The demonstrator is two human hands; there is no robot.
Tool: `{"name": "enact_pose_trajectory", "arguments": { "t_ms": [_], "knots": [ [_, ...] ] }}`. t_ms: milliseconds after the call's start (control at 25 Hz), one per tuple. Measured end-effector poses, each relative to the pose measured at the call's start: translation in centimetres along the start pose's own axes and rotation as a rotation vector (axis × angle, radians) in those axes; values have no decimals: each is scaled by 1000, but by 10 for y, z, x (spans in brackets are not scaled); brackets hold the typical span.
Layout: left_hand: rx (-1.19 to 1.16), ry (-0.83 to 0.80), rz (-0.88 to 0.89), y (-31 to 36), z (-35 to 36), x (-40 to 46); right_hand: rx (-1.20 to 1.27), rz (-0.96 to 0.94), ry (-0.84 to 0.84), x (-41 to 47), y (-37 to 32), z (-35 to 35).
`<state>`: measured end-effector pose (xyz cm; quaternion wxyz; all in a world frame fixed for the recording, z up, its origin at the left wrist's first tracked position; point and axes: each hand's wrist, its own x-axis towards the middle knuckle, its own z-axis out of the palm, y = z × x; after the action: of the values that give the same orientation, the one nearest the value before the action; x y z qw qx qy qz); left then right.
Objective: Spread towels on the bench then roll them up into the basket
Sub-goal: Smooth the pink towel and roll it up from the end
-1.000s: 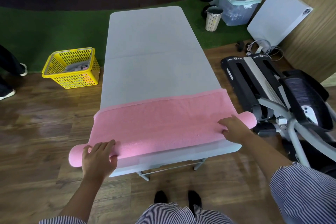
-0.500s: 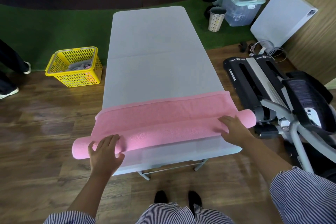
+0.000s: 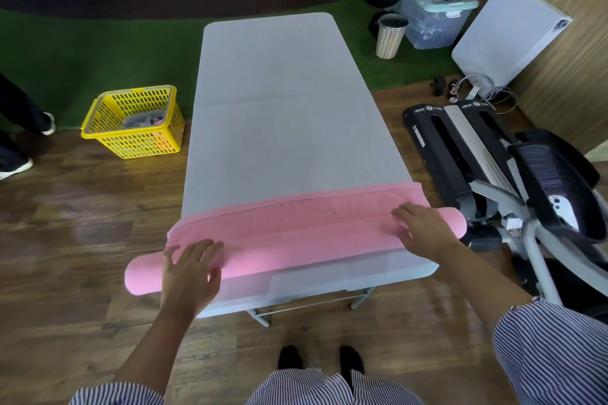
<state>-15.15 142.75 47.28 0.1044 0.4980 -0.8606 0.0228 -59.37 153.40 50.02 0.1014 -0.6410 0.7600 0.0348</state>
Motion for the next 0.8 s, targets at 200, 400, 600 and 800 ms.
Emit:
{"name": "enact_pose_trajectory", "arguments": {
  "t_ms": [200, 400, 600, 800],
  "knots": [
    [-48, -108, -80, 9, 5, 2, 61, 25, -5, -2, 0, 8],
    [-19, -144, -37, 4, 8, 7, 4, -1, -60, -1, 2, 4],
    [-61, -68, -12, 3, 13, 12, 28, -2, 142, 9, -13, 7],
    [-76, -70, 14, 2, 14, 18, 39, 26, 88, 6, -19, 12]
  ]
}}
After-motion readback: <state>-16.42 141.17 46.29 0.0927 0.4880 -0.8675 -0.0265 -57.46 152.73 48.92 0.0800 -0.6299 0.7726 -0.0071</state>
